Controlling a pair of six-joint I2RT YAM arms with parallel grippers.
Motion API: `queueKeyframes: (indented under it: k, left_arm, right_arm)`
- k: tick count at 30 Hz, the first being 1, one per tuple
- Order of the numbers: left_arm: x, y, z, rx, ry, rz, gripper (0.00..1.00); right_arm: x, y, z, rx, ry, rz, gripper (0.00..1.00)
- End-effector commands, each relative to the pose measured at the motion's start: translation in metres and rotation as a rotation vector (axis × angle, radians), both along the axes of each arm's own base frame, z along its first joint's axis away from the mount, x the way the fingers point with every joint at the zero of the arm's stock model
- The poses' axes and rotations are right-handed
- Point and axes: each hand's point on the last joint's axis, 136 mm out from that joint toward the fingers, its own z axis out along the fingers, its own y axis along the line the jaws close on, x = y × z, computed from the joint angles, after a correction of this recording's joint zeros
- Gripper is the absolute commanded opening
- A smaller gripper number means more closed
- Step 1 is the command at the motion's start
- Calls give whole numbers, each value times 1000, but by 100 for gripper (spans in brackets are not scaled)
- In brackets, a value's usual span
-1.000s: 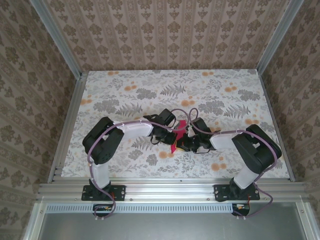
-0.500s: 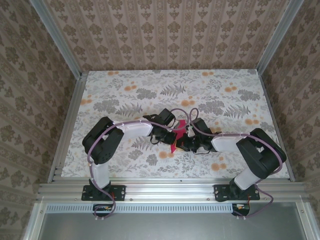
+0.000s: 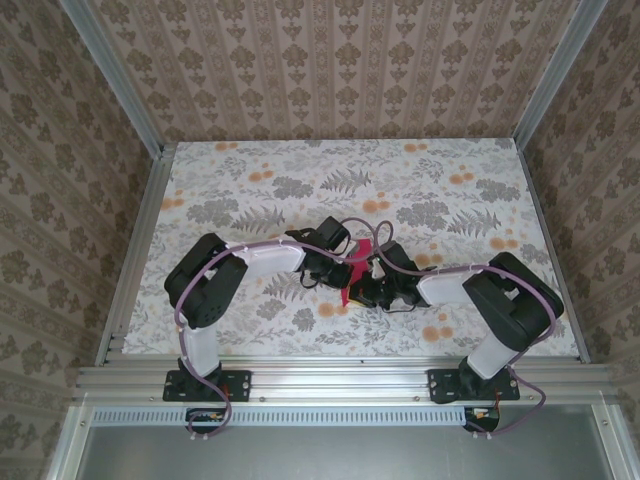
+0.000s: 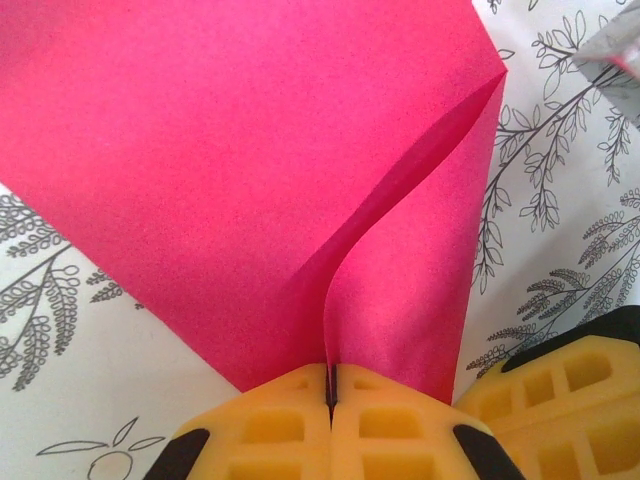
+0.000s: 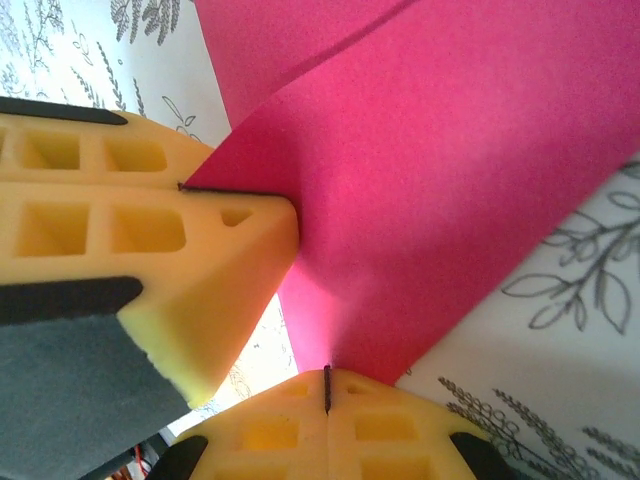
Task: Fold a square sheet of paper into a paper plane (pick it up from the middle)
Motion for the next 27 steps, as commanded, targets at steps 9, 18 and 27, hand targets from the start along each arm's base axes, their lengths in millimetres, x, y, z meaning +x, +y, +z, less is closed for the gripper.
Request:
queueKeyframes:
  k: [9, 18, 27]
  left_arm:
    - [-10, 30, -29, 128, 55, 26, 0]
    - [-10, 30, -28, 127, 54, 24, 0]
    - [-10, 30, -27, 126, 52, 25, 0]
  right_arm:
    - [-6, 11, 15, 12, -16, 19, 5]
    - [-12, 9, -13, -53, 31, 10, 4]
    - [-8, 21, 18, -13, -32, 41, 4]
